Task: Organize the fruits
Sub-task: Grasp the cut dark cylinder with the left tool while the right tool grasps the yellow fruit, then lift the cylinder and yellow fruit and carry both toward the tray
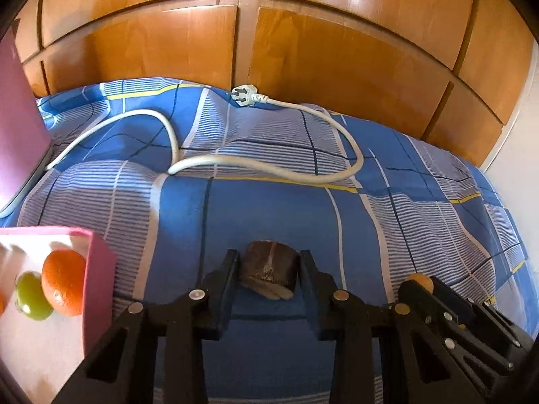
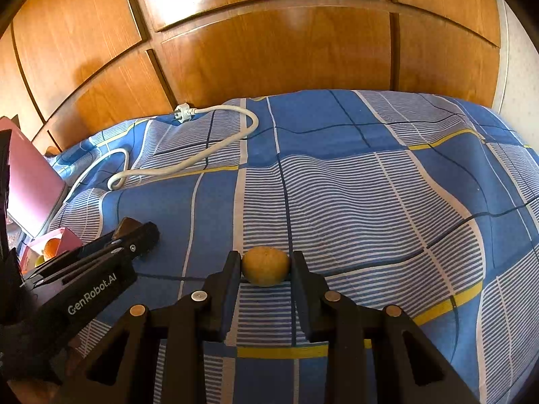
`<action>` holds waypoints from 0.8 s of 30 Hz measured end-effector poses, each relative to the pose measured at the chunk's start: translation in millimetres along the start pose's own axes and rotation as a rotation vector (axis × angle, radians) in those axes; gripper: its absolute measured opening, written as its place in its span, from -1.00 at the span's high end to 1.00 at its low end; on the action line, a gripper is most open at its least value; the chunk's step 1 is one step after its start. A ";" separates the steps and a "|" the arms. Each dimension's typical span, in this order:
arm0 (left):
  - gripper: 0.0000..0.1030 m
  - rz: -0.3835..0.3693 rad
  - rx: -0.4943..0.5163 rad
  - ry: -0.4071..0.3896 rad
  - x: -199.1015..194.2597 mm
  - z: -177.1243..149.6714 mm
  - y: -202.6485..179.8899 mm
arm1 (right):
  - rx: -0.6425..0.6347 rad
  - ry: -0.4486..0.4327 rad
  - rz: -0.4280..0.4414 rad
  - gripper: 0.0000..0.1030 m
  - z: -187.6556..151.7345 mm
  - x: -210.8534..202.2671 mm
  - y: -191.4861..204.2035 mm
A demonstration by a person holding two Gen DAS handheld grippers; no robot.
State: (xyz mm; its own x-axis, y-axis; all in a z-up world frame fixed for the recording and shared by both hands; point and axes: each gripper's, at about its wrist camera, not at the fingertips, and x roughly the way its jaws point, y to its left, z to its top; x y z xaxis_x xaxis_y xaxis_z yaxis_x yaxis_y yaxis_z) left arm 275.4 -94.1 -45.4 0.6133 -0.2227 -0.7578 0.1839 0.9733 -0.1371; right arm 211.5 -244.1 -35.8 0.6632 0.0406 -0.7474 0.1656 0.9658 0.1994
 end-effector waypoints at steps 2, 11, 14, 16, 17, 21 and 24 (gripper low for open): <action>0.32 0.014 -0.003 0.005 -5.1 -4.1 0.0 | 0.009 -0.004 0.000 0.41 -0.6 -1.6 -2.1; 0.32 0.058 -0.001 -0.001 -45.5 -48.8 -1.7 | 0.028 0.004 -0.003 0.41 -12.7 -17.5 -8.4; 0.32 0.066 0.017 -0.006 -58.7 -67.5 -6.1 | 0.019 0.027 0.000 0.41 -21.0 -22.5 -6.1; 0.32 0.061 0.022 -0.006 -67.5 -80.5 -8.6 | 0.015 0.037 -0.002 0.41 -26.7 -27.8 -4.9; 0.32 0.061 0.023 -0.008 -70.7 -85.3 -10.3 | 0.016 0.045 0.002 0.41 -31.2 -31.3 -4.6; 0.32 0.065 0.032 -0.030 -88.5 -107.8 -17.3 | 0.009 0.059 -0.002 0.41 -45.0 -43.3 -3.6; 0.32 0.068 0.052 -0.046 -100.5 -123.4 -21.8 | 0.008 0.064 -0.006 0.41 -52.7 -51.2 -4.5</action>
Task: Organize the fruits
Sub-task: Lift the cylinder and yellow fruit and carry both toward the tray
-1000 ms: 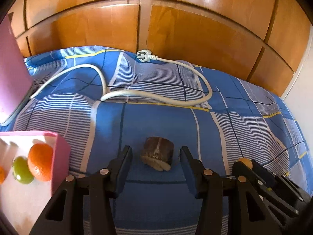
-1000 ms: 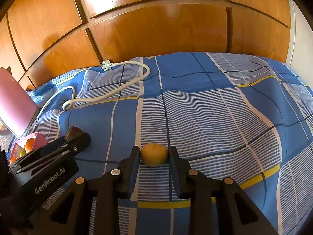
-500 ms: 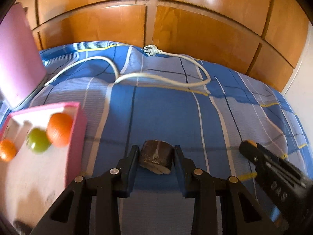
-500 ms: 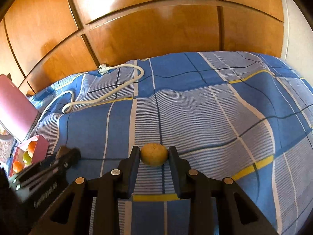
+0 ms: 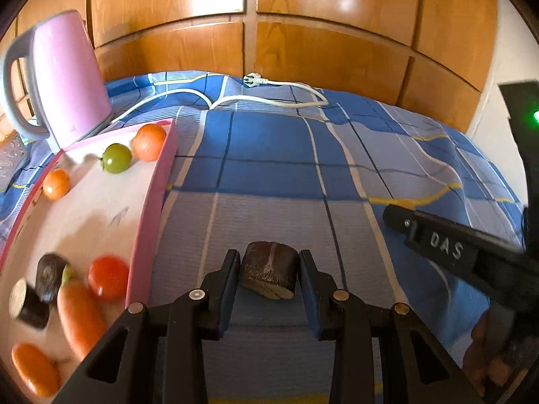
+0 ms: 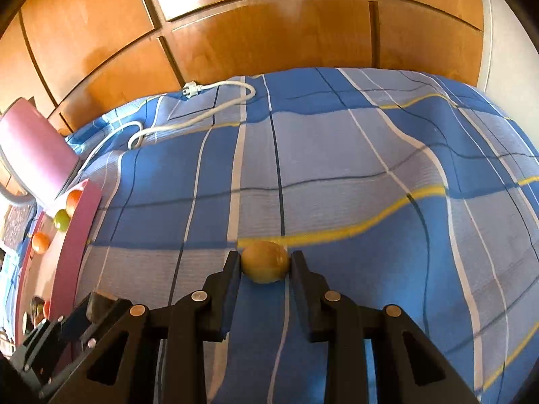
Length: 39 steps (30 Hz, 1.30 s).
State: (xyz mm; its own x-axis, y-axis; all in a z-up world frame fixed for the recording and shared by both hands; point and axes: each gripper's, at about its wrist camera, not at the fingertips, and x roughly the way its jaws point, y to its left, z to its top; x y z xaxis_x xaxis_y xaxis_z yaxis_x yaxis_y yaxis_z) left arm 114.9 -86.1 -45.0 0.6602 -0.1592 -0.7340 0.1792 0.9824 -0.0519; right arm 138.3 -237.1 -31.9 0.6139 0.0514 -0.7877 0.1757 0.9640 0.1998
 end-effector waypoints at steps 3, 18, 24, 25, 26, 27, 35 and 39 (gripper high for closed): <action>0.32 -0.013 -0.008 -0.012 -12.1 -12.8 0.6 | 0.000 0.004 -0.012 0.42 -8.6 -7.8 -0.6; 0.30 0.010 0.043 -0.091 -27.2 -38.9 -9.7 | -0.093 -0.026 -0.076 0.41 -22.8 -9.6 10.7; 0.30 0.019 0.047 -0.097 -24.0 -40.5 -12.2 | -0.100 -0.039 -0.080 0.41 -21.3 -8.4 11.8; 0.30 0.020 0.048 -0.099 -23.9 -40.6 -12.3 | -0.100 -0.039 -0.080 0.41 -21.0 -8.3 11.8; 0.30 0.021 0.048 -0.101 -24.0 -40.7 -12.2 | -0.100 -0.040 -0.080 0.41 -20.5 -8.1 11.9; 0.30 0.021 0.047 -0.102 -23.9 -40.7 -12.5 | -0.101 -0.040 -0.081 0.42 -20.2 -8.0 12.2; 0.31 0.019 0.042 -0.105 -24.5 -40.8 -11.7 | -0.118 -0.043 -0.090 0.42 -18.9 -7.1 14.3; 0.32 0.016 0.041 -0.104 -25.6 -40.5 -11.6 | -0.127 -0.044 -0.097 0.42 -19.6 -7.2 15.7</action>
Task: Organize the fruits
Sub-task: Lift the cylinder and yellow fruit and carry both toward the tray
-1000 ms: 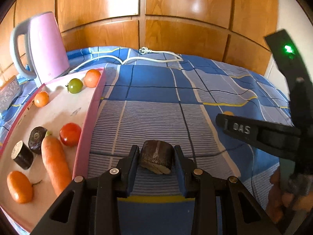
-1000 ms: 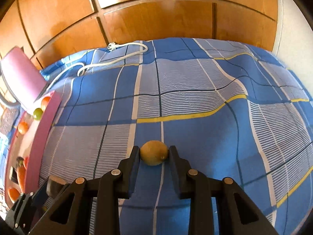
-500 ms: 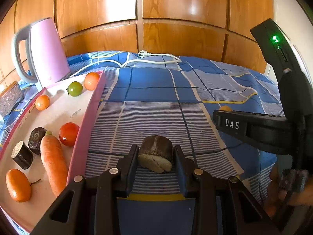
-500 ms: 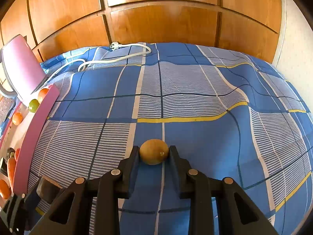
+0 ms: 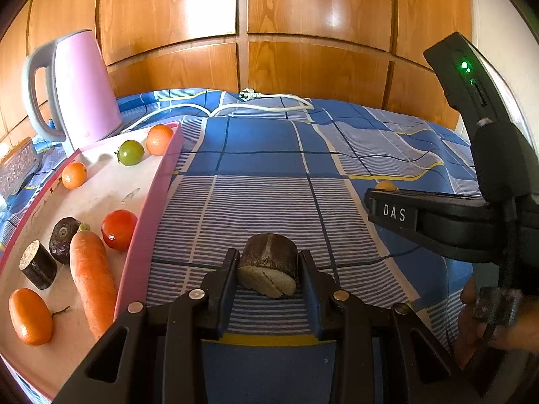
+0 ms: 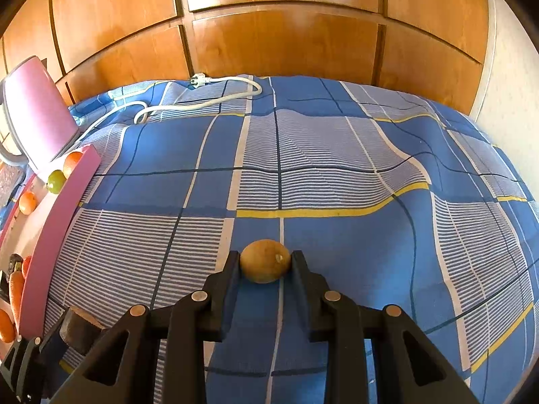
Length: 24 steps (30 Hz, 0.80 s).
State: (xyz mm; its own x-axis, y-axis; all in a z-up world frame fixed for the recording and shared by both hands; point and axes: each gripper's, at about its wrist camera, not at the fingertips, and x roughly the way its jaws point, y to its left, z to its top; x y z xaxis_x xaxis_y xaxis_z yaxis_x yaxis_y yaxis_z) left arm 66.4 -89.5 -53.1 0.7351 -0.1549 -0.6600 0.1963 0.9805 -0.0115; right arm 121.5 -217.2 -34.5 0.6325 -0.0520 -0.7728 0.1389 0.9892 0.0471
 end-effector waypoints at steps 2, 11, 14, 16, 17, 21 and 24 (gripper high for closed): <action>0.32 -0.003 -0.007 0.002 -0.4 0.4 0.4 | -0.003 0.000 -0.002 0.42 0.0 -0.1 0.2; 0.33 -0.018 -0.042 -0.041 -23.0 1.8 8.2 | -0.005 -0.008 0.046 0.42 -2.3 -9.6 2.2; 0.33 -0.013 -0.056 -0.068 -33.5 1.7 13.5 | -0.020 -0.058 0.082 0.42 -2.4 -21.9 5.8; 0.33 -0.008 -0.072 -0.073 -38.3 0.2 17.6 | -0.038 -0.081 0.095 0.42 -4.0 -28.9 9.2; 0.33 -0.006 -0.078 -0.075 -39.8 -0.2 19.1 | -0.046 -0.084 0.096 0.42 -5.8 -31.3 10.9; 0.33 0.003 -0.094 -0.096 -47.7 -1.1 24.1 | -0.045 -0.073 0.111 0.42 -10.9 -36.1 12.9; 0.33 0.007 -0.107 -0.120 -57.5 -3.5 29.2 | -0.037 -0.051 0.135 0.42 -16.5 -39.2 13.4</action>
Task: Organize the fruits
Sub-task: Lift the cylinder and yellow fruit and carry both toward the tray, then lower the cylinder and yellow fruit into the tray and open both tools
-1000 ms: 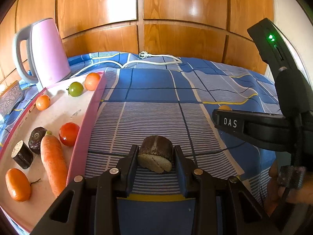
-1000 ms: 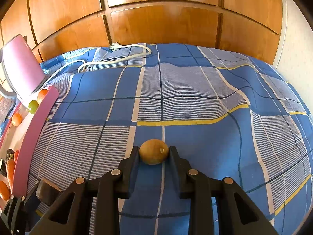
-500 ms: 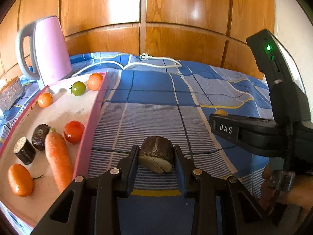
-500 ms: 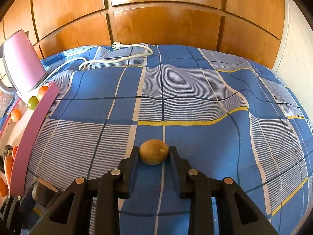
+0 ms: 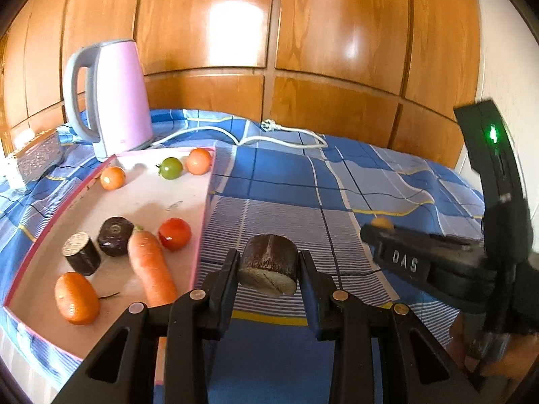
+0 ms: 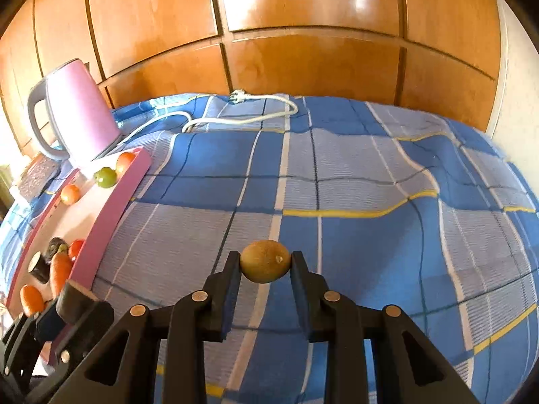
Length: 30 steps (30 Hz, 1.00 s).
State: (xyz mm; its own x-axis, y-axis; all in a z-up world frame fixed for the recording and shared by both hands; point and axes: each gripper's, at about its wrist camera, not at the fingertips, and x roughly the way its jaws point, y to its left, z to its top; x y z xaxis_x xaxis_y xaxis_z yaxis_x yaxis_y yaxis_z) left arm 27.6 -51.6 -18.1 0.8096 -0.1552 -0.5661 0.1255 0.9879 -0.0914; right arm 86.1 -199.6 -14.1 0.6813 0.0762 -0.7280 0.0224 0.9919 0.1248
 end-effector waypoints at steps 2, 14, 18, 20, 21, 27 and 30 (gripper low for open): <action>0.33 0.004 -0.008 -0.011 -4.5 -0.4 2.5 | 0.002 0.009 0.008 0.42 -3.5 -2.0 1.1; 0.33 0.072 -0.162 -0.076 -20.3 7.5 38.9 | 0.036 -0.126 0.046 0.42 -4.2 -33.6 -3.9; 0.33 0.081 -0.192 -0.067 -16.8 7.5 44.5 | 0.023 -0.162 0.092 0.42 -3.4 -42.8 -0.5; 0.32 0.083 -0.193 -0.060 -15.5 6.9 44.7 | 0.009 -0.157 0.098 0.42 -3.2 -40.9 4.0; 0.32 0.085 -0.194 -0.058 -14.9 6.7 44.7 | 0.005 -0.150 0.101 0.42 -3.5 -39.6 5.8; 0.32 0.111 -0.212 -0.063 -16.0 8.1 49.1 | -0.058 -0.093 0.094 0.42 -6.9 -25.7 20.2; 0.32 0.133 -0.238 -0.078 -19.7 10.9 57.1 | -0.083 -0.072 0.114 0.42 -9.6 -22.0 24.8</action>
State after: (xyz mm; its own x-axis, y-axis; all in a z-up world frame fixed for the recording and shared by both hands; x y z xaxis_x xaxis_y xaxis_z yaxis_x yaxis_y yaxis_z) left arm 25.1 7.9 -3.2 0.8528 -0.0149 -0.5220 -0.1150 0.9697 -0.2156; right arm 64.6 -175.7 -1.4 0.7269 0.1842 -0.6616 -0.1163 0.9825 0.1458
